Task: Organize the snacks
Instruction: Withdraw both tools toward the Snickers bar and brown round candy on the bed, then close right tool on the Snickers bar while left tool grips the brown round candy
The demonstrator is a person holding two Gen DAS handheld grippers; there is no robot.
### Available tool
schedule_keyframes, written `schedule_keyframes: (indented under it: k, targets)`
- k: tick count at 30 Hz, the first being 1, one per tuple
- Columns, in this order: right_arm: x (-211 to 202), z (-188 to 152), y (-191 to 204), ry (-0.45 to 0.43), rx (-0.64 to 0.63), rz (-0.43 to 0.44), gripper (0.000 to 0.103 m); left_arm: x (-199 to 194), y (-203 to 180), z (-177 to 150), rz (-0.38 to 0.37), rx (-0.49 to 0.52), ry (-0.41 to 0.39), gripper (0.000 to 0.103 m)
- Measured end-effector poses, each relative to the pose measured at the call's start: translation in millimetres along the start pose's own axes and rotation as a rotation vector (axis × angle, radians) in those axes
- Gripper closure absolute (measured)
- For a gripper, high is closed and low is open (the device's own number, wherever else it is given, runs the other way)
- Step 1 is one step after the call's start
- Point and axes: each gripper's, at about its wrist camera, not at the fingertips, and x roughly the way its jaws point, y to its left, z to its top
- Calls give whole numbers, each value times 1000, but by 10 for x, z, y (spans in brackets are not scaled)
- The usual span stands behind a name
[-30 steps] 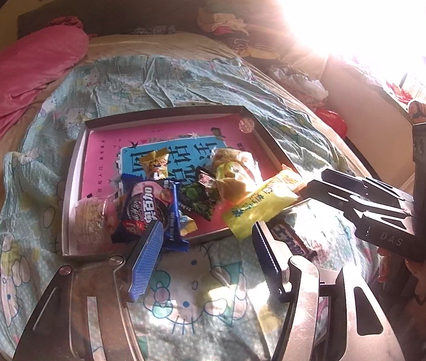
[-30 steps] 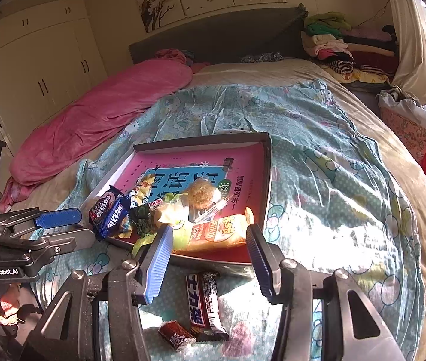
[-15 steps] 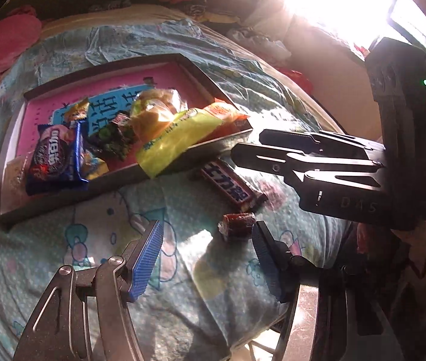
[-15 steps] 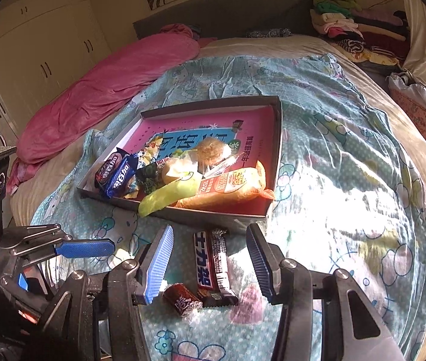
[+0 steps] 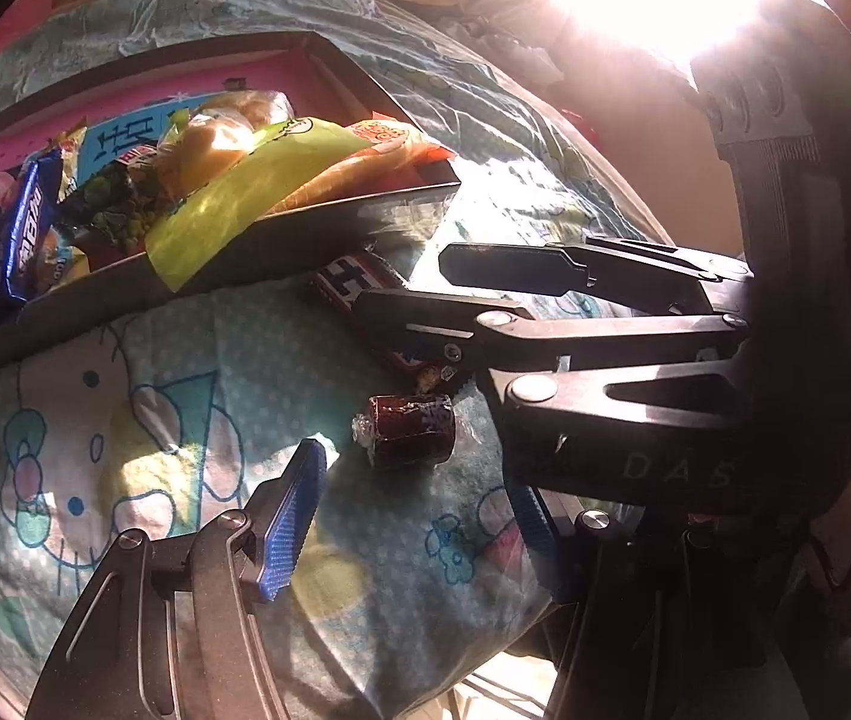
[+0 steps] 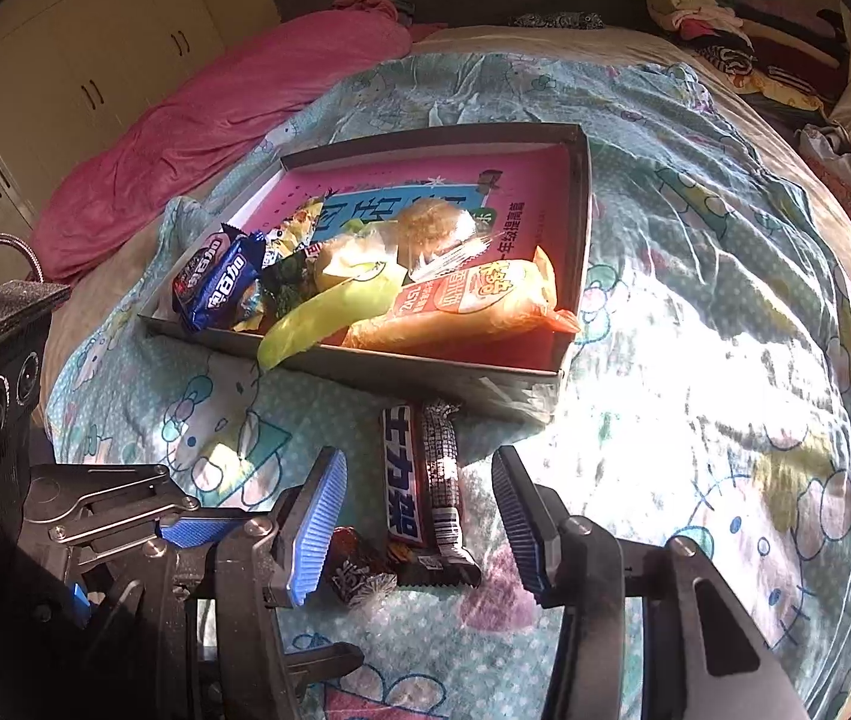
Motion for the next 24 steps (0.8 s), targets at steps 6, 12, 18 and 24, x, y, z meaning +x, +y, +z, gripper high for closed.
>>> schedule_keyframes:
  k: [6,12,18,24]
  targets:
    - [161,7,85,52,-54,-17,59,97,25,59,-2,-13,8,57]
    - [279,8,95,78,-79,-44,71,155,99,97,-24,-50,9,63]
    - [230,7,104,61,-83,-46,73,126,122,67,-26,-41,12,66]
    - [-20,4,83,-15,-40,45,73,-63,224,8,-6,-47,-5,66]
